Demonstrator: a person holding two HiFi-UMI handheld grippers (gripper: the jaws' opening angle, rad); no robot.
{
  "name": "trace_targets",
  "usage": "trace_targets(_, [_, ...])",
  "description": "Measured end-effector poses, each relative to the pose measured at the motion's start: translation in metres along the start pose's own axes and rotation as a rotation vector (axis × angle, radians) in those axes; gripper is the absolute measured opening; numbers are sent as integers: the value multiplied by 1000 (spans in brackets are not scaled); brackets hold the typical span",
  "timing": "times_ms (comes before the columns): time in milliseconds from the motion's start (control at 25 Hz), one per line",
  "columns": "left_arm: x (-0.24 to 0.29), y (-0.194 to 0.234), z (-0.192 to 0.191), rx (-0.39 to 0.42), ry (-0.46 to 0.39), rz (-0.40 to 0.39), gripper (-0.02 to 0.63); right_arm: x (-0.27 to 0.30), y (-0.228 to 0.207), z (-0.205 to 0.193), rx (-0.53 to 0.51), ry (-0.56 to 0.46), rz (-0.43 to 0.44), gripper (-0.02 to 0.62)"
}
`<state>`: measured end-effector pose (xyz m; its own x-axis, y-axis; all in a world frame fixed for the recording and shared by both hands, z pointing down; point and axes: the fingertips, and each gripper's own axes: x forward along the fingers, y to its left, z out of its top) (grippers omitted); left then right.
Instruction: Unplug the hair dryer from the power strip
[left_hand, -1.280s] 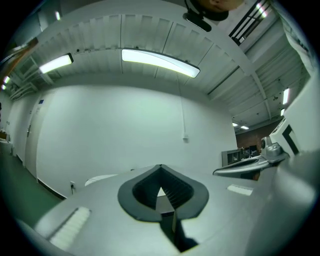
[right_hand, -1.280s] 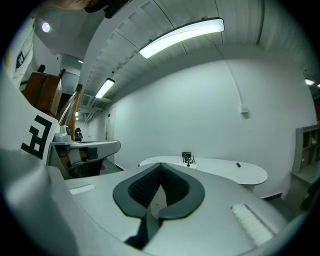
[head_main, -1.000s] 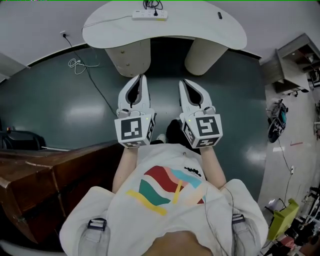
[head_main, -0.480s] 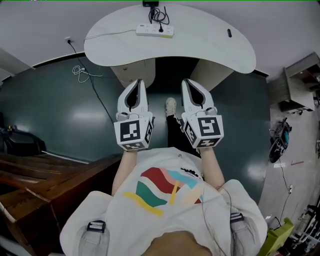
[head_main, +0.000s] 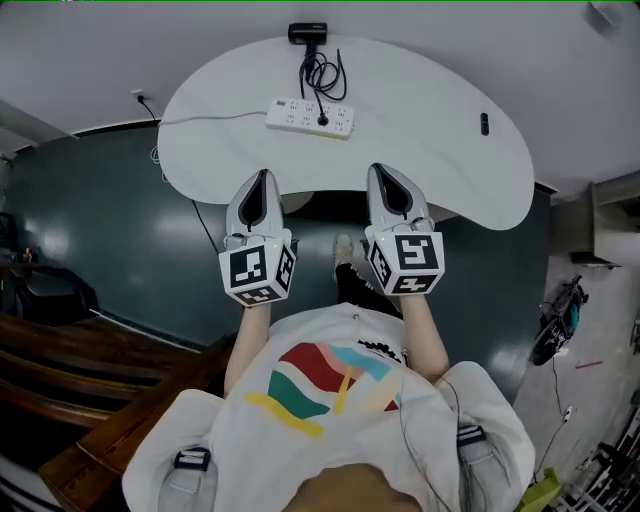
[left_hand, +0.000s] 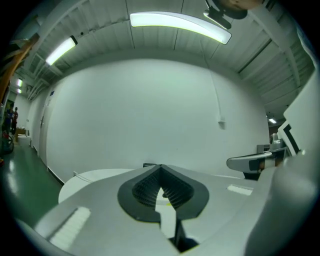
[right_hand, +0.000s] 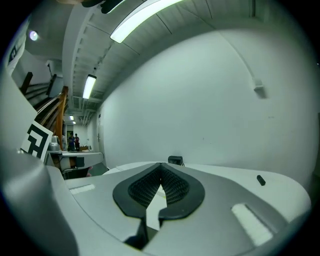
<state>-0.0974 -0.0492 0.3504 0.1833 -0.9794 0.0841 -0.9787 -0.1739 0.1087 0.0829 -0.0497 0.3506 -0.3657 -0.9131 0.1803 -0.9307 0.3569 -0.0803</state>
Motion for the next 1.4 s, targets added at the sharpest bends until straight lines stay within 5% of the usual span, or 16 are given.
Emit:
trace_targets(480, [141,10,-7,-12,54,73,-3,121,-66,-2,-11,91,72,14])
trace_targets(1400, [200,32,-3,63,70,-5,-3,178,-56,7,-24,116,90,14])
